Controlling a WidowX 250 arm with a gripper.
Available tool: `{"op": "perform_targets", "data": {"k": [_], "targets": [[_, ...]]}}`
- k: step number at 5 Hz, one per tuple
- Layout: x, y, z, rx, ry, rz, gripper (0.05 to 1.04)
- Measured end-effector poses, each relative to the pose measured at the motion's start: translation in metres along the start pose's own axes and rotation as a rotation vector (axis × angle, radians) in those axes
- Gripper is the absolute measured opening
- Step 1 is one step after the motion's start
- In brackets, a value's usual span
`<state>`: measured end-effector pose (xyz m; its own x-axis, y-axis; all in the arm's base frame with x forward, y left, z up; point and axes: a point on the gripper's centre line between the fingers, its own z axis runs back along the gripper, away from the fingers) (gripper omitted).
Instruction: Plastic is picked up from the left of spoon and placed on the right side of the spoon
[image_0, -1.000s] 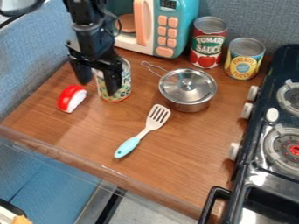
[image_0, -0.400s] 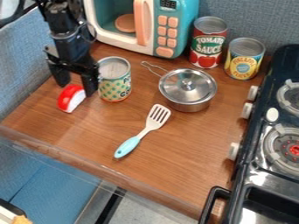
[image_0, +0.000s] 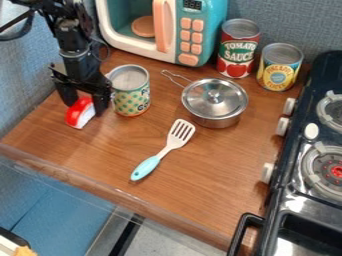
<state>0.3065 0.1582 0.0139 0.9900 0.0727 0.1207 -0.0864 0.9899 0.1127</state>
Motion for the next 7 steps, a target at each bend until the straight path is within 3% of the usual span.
{"op": "perform_targets", "data": {"k": [1, 2, 3, 4, 5, 6, 7], "targets": [[-0.001, 0.002, -0.017, 0.011, 0.063, 0.003, 0.999], [0.0, 0.004, -0.017, 0.014, 0.073, 0.011, 0.943], [-0.003, -0.002, -0.017, -0.008, 0.083, 0.023, 0.668], [0.002, -0.013, 0.017, -0.023, 0.026, 0.049, 0.59], [-0.007, -0.033, 0.046, -0.046, 0.03, 0.094, 0.589], [-0.016, -0.08, 0.073, -0.093, 0.029, 0.096, 0.589], [-0.018, -0.125, 0.072, -0.112, 0.026, -0.005, 0.589]]}}
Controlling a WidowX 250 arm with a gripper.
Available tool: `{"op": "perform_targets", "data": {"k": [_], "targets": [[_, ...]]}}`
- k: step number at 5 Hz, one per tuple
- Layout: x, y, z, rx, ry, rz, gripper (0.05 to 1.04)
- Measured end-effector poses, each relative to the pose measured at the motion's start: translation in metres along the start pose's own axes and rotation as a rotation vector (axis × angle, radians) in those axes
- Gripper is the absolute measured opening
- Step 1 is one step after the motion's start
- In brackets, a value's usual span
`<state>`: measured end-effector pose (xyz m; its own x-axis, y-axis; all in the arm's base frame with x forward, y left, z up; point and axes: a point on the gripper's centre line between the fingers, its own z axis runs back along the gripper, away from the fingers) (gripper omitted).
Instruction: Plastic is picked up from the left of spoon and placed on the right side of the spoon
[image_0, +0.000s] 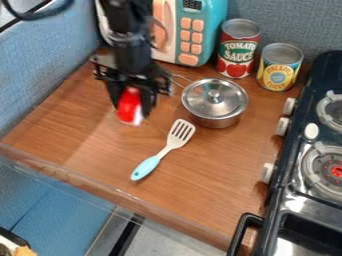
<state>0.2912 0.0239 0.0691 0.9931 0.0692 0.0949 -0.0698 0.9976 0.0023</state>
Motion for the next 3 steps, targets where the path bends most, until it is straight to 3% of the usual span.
{"op": "perform_targets", "data": {"k": [1, 2, 3], "targets": [[-0.009, -0.051, -0.019, -0.008, 0.038, -0.099, 0.589], [-0.014, -0.066, -0.043, 0.013, 0.085, -0.105, 0.589], [-0.013, -0.079, -0.06, 0.004, 0.119, -0.106, 0.589]]}}
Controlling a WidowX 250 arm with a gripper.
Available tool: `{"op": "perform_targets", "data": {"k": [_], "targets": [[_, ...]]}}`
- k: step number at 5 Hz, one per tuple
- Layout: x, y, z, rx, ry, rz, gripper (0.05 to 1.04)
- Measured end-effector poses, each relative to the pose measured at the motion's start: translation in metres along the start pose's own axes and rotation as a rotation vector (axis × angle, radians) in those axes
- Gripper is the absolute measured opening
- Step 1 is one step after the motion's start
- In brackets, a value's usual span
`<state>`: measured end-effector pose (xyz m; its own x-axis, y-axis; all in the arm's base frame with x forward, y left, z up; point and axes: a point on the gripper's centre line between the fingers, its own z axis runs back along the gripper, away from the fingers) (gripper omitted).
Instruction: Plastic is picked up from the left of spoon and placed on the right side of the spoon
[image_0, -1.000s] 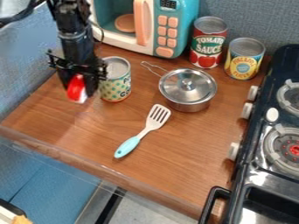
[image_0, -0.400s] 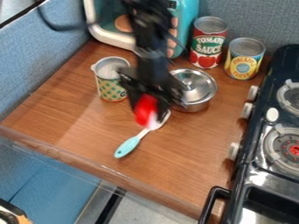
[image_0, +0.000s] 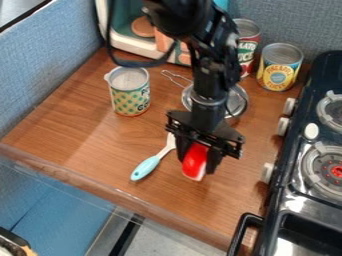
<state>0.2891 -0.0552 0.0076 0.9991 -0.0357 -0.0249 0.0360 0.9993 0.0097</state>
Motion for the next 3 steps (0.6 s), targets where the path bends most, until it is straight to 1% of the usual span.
{"op": "perform_targets", "data": {"k": [1, 2, 3], "targets": [[0.002, -0.001, -0.01, -0.002, 0.024, 0.019, 0.684], [0.002, -0.001, -0.009, 0.0, 0.026, 0.022, 0.946], [-0.001, 0.0, 0.001, -0.002, 0.003, 0.028, 1.009]]}}
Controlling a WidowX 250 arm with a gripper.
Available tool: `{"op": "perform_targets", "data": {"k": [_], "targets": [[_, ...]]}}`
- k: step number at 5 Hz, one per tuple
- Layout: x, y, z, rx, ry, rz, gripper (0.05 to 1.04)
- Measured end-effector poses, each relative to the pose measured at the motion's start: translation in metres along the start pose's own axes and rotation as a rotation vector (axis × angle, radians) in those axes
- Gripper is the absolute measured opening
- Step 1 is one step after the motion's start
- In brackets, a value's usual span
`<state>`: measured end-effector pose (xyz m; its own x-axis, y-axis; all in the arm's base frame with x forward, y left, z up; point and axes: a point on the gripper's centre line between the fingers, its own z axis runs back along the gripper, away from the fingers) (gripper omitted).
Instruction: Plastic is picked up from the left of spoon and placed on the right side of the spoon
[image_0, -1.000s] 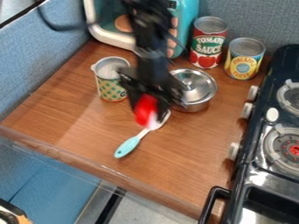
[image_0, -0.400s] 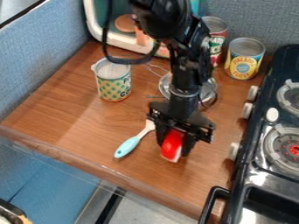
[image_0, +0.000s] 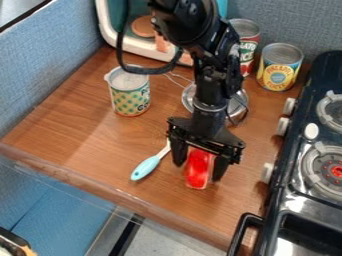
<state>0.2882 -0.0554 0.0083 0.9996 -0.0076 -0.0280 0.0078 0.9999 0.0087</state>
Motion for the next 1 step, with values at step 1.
{"op": "perform_targets", "data": {"k": [1], "targets": [[-0.0041, 0.0038, 0.0316, -0.019, -0.076, 0.023, 1.003]]}}
